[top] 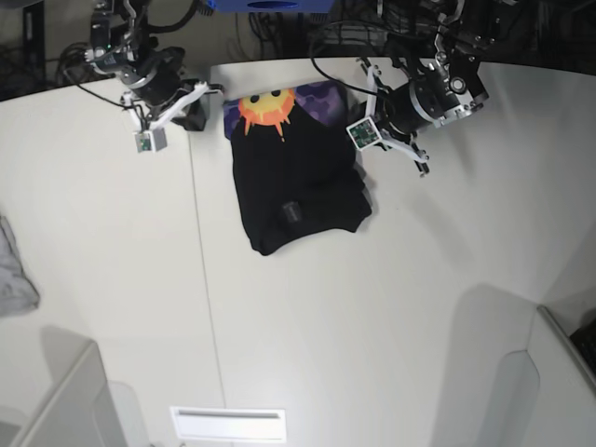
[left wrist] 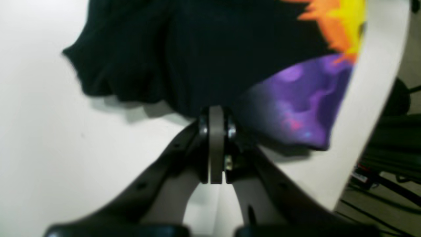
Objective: Fold the T-shirt properly
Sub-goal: 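Open the left gripper and lift both grippers away from the shirt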
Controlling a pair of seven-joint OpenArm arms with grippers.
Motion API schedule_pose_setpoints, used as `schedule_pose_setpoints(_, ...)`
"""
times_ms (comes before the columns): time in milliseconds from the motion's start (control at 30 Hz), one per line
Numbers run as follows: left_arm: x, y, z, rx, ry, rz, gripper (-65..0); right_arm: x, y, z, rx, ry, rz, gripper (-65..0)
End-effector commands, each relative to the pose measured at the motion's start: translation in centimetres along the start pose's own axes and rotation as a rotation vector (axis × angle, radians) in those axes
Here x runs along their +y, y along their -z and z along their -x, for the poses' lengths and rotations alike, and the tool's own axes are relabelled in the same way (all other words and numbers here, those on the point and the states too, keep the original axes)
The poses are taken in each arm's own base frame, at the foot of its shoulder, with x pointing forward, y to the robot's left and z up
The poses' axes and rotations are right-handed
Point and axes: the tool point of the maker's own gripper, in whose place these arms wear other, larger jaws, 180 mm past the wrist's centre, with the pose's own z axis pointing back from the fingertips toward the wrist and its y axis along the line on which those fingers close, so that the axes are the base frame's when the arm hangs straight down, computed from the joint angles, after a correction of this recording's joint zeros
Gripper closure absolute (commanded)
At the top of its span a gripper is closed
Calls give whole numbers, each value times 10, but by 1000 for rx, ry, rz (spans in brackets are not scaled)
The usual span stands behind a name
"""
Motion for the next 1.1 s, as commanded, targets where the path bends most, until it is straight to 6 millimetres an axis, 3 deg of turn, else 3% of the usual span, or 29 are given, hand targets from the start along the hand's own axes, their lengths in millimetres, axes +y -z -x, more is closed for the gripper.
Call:
schedule_pose_setpoints(0,-1,-2,-8,-44,-12,-1,0,12,-1,-3,-20,-5,-38,0)
schedule_pose_setpoints(233,17,-6,-2,-32,-26,-49,0,39,1,19,34,-11,-105,0)
schedule_pose_setpoints(467,43,-17,1,-30,-43,-123,0,37,-5,32,57,6,-95,0)
schedule_pose_setpoints(633,44,-28,15,-15,-94,-148,0,31,-19,22,-2,-20,-77,0)
schedule_pose_setpoints(867,32,-46,4,-190,-361,-85,0,33,-38,3,-166,-20,-78,0)
schedule_pose_setpoints(1067,21,-43,-13,-274,-446,-43,0,77,-36,-11,-231,-70,-225,0)
